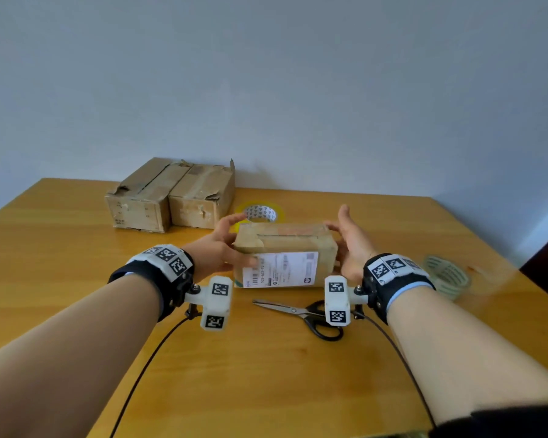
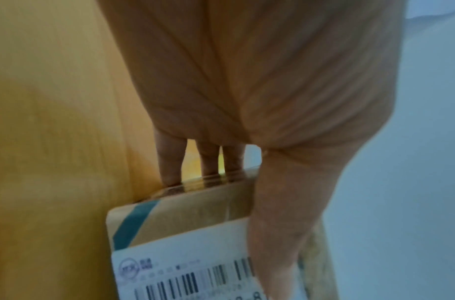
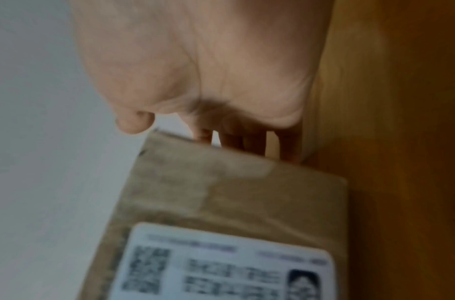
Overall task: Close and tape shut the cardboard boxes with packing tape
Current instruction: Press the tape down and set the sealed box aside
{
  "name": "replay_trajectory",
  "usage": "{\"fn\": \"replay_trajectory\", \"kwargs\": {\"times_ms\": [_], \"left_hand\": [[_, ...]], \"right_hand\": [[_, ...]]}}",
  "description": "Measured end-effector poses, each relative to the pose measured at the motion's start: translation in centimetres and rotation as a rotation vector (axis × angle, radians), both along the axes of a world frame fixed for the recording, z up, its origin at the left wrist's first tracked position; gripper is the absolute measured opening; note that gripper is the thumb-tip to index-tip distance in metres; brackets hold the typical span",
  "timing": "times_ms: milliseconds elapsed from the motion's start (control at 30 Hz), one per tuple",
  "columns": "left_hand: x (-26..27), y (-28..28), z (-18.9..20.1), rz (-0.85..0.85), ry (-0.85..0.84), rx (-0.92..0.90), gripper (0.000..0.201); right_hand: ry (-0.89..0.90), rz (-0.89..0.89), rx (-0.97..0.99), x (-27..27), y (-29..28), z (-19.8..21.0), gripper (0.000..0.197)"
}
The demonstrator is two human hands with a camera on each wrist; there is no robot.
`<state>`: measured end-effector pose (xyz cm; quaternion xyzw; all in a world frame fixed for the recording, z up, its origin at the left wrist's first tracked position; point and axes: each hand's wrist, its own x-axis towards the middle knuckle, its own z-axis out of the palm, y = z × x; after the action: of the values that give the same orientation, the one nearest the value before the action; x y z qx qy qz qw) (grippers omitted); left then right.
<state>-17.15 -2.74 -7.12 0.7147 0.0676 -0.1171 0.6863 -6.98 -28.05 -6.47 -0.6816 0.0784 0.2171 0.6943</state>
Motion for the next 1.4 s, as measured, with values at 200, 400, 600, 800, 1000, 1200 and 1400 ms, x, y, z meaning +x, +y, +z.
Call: {"fn": "replay_trajectory", "kwargs": {"times_ms": [200,400,600,800,1000,1200,1400], "left_hand": [[1.1,-1.3,3.2,0.224,0.066,-0.054,0.057],[2.7,-1.5,4.8,0.284,0.211,-0.212,0.095],[3.5,-2.9,4.1,0.182,0.209,-0.107,0.089],[4.4,-2.9,2.3,0.214,0.15,0.032,0.052],[6.3,-2.5,1.5,0.219,0.05,0.106,0.028],[8.1,-1.2,0.6,0.238,0.095,0.19,0.028],[9.4,0.3,-0.2,0.248,0.114,0.207,0.019]], "right_hand": [[-0.243,0.205,0.001,-0.9,-0.6,3.2,0.086],[-0.333,0.189,-0.361,-0.1,-0.3,3.7,0.054],[-0.196,-0.112,-0.461,1.6,-2.1,2.4,0.058],[-0.135,-0.34,-0.561,2.7,-3.8,1.2,0.056],[-0.203,-0.396,-0.464,3.9,-3.1,-0.2,0.035],[-0.177,-0.036,-0.92,6.1,-0.7,-0.2,0.077],[-0.149,-0.264,-0.608,8.0,3.2,0.7,0.045]]}}
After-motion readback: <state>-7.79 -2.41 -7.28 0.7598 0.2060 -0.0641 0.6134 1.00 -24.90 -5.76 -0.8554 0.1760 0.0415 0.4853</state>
